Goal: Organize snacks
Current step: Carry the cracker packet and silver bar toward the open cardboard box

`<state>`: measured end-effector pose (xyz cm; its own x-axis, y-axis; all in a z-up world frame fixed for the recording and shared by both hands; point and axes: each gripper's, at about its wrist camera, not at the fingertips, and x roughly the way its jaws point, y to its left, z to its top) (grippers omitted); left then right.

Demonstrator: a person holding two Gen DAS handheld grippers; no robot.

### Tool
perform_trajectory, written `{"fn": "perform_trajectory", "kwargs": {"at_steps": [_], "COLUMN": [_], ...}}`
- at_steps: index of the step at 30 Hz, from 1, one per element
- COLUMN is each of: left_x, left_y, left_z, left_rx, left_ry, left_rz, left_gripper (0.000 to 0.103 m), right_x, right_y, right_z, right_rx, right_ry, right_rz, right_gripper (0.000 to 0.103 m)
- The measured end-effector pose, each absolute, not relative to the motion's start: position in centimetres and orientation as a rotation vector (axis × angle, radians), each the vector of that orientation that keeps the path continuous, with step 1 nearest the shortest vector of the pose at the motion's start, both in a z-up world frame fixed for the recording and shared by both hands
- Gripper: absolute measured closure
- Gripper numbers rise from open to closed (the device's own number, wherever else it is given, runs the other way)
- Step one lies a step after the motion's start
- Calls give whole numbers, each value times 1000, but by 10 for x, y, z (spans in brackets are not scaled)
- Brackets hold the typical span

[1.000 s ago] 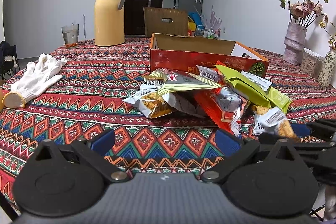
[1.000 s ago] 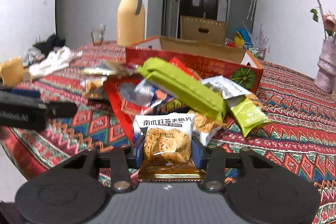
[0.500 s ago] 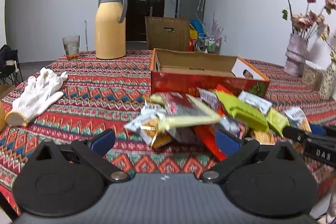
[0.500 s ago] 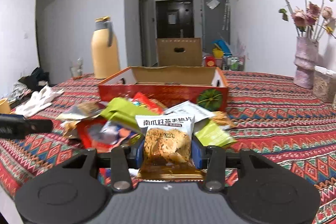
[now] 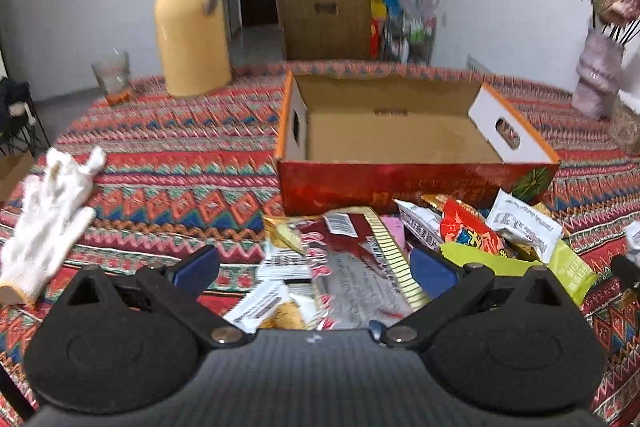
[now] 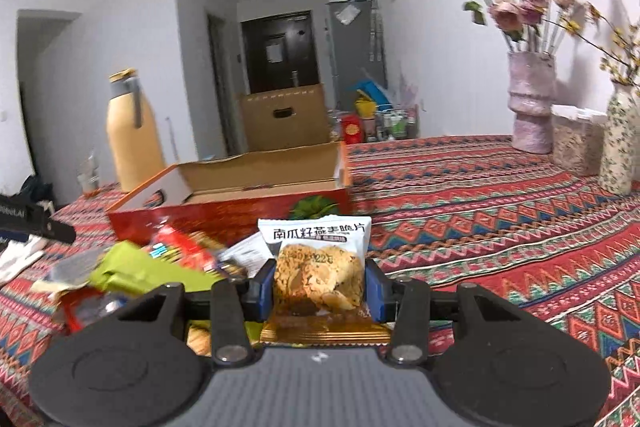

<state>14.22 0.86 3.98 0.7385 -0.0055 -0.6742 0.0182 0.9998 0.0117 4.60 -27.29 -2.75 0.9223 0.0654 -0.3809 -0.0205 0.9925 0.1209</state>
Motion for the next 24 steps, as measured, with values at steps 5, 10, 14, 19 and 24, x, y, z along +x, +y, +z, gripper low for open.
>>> {"fn": "perform_trajectory", "kwargs": {"at_steps": [5, 10, 14, 19, 24], "left_x": [168, 182, 186, 183, 175], "left_y": [-2, -7, -10, -10, -1], "left_z": [25, 13, 6, 2, 3], "left_rx": [14, -16, -23, -14, -29], "left_ry": [835, 907, 945, 958, 949], "left_rz": [-15, -24, -35, -40, -39], "left_gripper": [0, 8, 22, 33, 51], "right_x": [57, 63, 65, 66, 66], "right_y": [-293, -304, -304, -306, -306], "right_z": [-32, -39, -42, -43, -42], "right_rx": [151, 181, 189, 197, 196], "right_ry": [394, 409, 411, 414, 412], "right_rz": [6, 2, 16, 22, 24], "right_gripper": [59, 59, 59, 59, 59]}}
